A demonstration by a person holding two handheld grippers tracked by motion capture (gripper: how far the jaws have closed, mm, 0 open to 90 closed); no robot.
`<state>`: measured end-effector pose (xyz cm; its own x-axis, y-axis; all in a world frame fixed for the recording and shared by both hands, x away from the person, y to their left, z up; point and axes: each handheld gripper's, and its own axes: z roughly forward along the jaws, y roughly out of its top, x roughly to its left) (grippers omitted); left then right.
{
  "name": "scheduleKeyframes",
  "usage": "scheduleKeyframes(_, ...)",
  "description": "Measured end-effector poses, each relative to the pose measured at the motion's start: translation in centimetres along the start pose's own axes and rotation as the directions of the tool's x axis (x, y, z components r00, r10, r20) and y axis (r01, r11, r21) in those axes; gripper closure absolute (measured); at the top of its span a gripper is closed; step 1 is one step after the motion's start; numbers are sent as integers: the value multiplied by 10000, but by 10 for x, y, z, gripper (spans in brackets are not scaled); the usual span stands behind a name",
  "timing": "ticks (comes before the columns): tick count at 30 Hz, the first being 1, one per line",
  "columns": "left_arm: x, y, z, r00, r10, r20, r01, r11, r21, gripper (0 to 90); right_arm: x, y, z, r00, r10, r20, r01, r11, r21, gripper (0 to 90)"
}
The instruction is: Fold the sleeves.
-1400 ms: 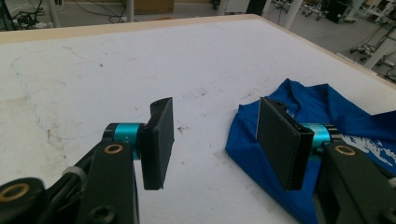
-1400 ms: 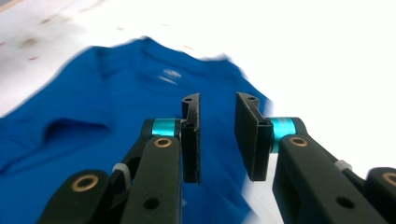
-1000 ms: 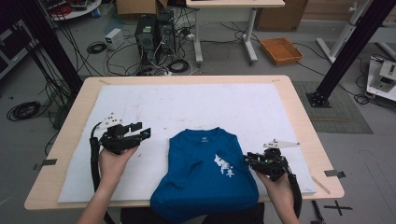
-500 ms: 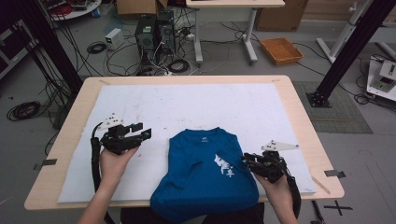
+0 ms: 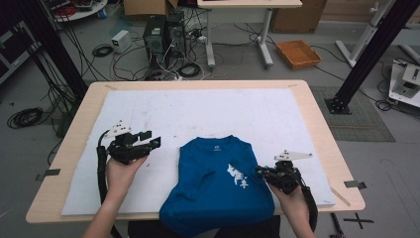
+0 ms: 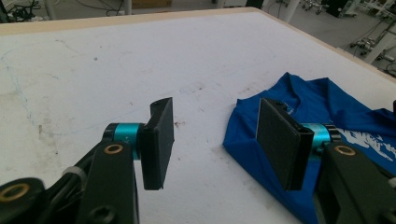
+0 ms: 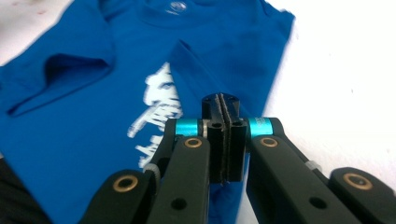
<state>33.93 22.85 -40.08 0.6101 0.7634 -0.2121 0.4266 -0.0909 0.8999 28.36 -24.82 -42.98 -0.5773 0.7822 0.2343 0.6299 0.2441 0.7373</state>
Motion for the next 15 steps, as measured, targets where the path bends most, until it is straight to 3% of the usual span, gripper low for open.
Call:
scheduleKeyframes(4, 0, 0, 0, 10000, 6, 7, -6, 10000, -5, 466, 8, 1, -5, 9993, -321, -177, 318, 9993, -175, 900)
scheduleKeyframes(8, 0, 0, 1, 10000, 20, 2, -20, 10000, 11, 466, 20, 1, -6, 9933, -891, -738, 870, 9957, -302, 900)
scheduleKeyframes(11, 0, 0, 1, 10000, 9, 30, -9, 10000, 18, 466, 29, 1, -4, 9819, -1499, -1161, 1490, 9887, -166, 900)
scheduleKeyframes(15, 0, 0, 1, 9999, 27, 104, -27, 10000, 20, 466, 38, -1, 3, 9560, -2131, -2016, 2236, 9742, 307, 869)
